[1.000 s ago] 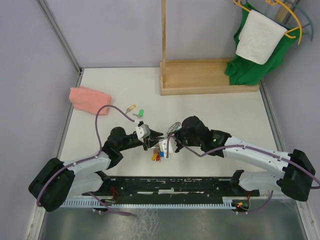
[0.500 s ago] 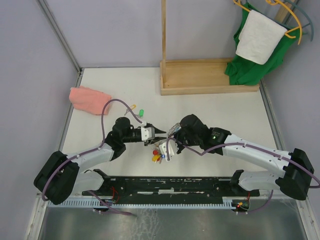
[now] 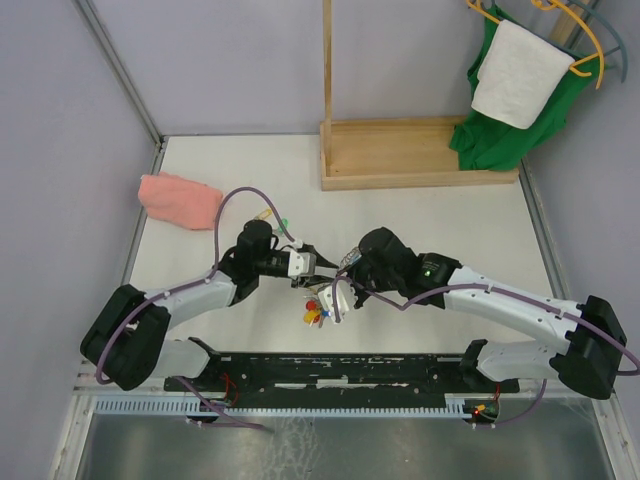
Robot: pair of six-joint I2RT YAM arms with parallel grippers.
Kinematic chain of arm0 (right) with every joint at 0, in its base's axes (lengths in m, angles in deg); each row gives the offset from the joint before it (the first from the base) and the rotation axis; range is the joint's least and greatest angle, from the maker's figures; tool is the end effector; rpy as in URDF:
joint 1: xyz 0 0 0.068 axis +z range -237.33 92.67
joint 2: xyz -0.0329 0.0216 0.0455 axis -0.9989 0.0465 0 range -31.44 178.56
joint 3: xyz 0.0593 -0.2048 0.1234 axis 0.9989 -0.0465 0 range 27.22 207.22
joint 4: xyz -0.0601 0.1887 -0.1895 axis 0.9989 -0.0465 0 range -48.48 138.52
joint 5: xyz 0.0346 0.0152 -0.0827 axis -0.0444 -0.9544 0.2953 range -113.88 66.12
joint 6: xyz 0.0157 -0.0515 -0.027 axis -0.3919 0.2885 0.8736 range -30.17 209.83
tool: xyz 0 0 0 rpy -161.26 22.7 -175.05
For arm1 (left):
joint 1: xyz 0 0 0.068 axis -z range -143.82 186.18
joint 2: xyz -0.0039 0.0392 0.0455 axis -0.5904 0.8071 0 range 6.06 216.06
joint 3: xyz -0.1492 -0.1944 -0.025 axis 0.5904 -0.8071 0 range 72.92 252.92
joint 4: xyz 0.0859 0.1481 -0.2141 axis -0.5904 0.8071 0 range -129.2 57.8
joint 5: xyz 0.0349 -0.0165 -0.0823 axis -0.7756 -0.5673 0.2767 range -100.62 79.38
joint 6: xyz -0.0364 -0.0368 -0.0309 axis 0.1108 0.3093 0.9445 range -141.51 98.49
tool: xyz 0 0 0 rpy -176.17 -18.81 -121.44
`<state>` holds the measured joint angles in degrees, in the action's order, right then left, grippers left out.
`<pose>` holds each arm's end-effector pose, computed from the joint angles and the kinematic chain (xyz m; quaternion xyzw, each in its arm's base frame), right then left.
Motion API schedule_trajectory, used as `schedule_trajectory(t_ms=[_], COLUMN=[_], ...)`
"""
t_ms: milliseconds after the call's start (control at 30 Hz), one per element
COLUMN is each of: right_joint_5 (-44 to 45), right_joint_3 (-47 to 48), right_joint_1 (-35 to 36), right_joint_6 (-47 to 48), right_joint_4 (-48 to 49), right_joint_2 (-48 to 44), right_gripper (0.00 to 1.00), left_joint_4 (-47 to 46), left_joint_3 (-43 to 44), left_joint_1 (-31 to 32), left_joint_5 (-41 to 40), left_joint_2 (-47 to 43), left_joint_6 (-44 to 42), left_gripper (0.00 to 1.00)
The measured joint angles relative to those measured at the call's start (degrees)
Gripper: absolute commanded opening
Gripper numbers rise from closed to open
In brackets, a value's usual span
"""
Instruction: Put the keys on the keyring
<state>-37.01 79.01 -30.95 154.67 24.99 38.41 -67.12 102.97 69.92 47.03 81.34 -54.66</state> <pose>0.1525 0.2478 0.2346 -0.8125 0.4039 0.0739 0.4139 0.2102 -0.1856 0.1718 0.6273 0.4314 -0.3909 0.5172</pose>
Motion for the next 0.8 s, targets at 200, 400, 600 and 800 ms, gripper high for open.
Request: schedule_trajectory(t_ms=[200, 400, 600, 800], right_joint_5=[-0.2, -0.2, 0.3, 1.4], right_joint_3=[0.6, 0.7, 0.7, 0.7], right_joint_1=[0.0, 0.0, 0.0, 0.4], right_joint_6=[0.1, 0.2, 0.2, -0.5], right_joint_4=[-0.6, -1.1, -1.7, -2.7], right_joint_2=[0.5, 0.5, 0.6, 0.3], right_gripper=[0.01, 0.01, 0.01, 0.01], left_joint_4=[3.2, 5.2, 6.6, 8.5], left_joint_3=[1.9, 3.5, 4.3, 4.6], left_joint_1=[0.0, 0.0, -0.1, -0.4], left_joint_5=[2.1, 3.0, 3.0, 2.5], left_joint_2=[1.9, 4.2, 4.6, 4.6], left_joint_6=[-1.3, -1.6, -1.6, -1.5], left_gripper=[0.37, 0.32, 0.16, 0.03])
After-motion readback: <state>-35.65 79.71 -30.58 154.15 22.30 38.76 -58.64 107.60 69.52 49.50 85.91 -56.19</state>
